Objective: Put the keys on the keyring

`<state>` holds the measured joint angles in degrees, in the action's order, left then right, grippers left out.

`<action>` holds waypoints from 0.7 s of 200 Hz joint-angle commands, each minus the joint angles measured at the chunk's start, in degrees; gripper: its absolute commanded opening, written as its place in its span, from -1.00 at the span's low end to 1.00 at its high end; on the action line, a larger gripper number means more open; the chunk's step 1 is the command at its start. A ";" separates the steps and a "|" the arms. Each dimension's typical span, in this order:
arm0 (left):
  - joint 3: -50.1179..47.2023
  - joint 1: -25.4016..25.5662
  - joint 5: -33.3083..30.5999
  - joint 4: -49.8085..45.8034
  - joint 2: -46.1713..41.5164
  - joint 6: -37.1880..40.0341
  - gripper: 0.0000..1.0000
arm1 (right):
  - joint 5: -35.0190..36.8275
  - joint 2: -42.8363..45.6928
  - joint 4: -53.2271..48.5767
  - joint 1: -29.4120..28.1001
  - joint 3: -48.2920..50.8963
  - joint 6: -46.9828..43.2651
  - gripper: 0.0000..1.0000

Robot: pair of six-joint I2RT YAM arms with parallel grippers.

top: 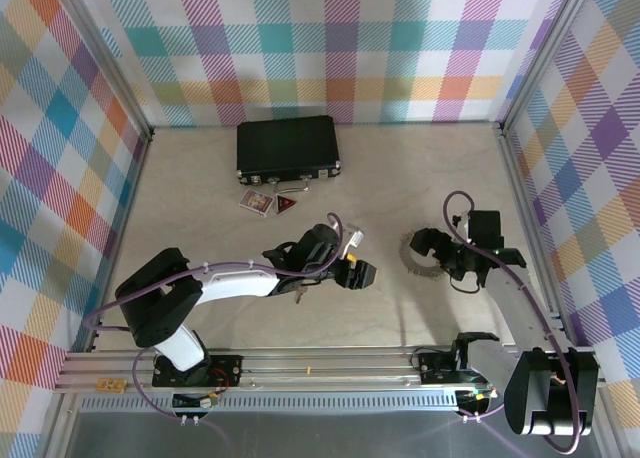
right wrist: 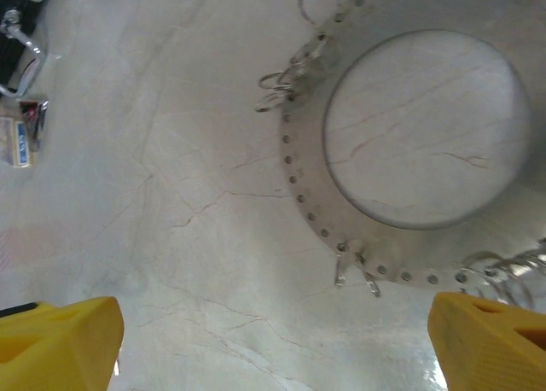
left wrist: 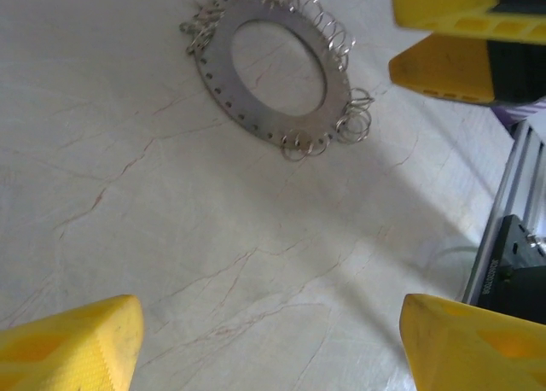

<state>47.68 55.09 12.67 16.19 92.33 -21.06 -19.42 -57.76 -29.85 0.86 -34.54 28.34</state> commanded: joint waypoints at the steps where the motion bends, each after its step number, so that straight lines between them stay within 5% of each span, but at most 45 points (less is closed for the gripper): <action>1: -0.43 0.11 2.17 5.31 0.48 2.40 0.57 | 3.66 -1.04 -3.83 1.38 -1.24 0.35 0.81; 140: -6.82 -8.46 12.64 21.31 4.47 -4.63 0.61 | 6.66 -16.46 2.18 3.53 -5.38 1.45 0.99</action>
<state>41.08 47.35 22.22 31.75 96.47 -23.64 -12.82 -73.82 -29.19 4.16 -39.16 28.51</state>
